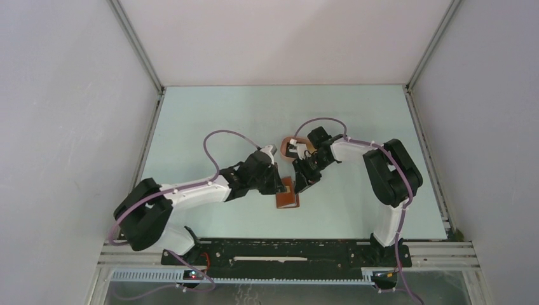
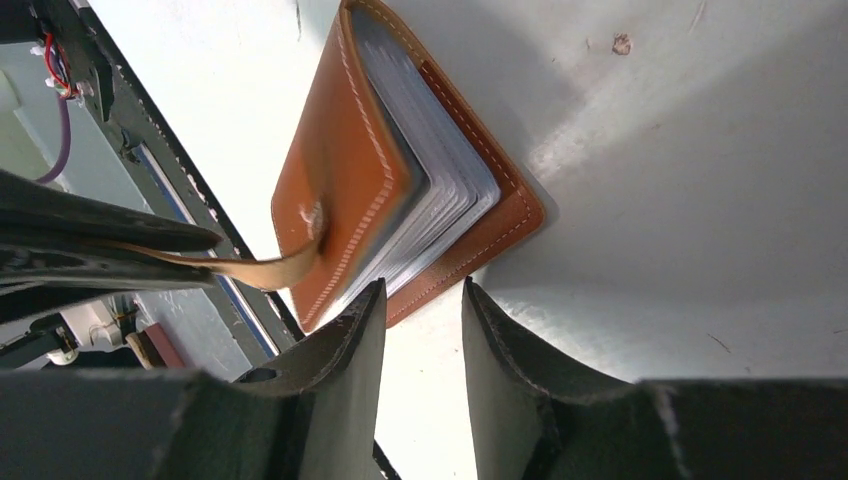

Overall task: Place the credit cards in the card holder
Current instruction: Close the card holder at the center of the board.

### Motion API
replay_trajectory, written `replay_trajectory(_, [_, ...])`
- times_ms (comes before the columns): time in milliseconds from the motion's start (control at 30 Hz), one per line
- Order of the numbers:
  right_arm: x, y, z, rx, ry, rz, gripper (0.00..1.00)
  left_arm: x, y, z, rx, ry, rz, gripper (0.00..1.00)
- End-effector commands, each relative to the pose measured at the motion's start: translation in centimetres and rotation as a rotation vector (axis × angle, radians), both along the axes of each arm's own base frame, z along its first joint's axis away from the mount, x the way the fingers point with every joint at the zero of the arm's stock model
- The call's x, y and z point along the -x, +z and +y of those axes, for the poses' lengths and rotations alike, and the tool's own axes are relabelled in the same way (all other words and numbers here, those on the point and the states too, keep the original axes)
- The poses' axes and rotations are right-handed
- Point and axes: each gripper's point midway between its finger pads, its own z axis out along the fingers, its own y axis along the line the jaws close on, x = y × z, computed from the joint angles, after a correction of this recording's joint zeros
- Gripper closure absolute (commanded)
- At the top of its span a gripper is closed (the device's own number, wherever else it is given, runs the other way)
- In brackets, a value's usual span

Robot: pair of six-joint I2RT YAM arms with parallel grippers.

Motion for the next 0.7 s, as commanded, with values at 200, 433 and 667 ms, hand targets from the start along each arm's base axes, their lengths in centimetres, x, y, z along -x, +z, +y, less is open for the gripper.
replay_trajectory(200, [-2.8,3.5,-1.0,-0.04,-0.039,-0.12,0.54,-0.3,-0.5,-2.7,0.071,-0.063,0.035,0.91])
replay_trajectory(433, [-3.9,6.4,-2.3,-0.077,-0.054,-0.203,0.5,-0.1,-1.1,-3.2,0.077,-0.087,0.059,0.62])
replay_trajectory(667, [-3.7,9.8,-2.6,-0.164,-0.033,-0.287,0.49,0.1,0.1,-4.1,0.131,-0.129,0.038,0.47])
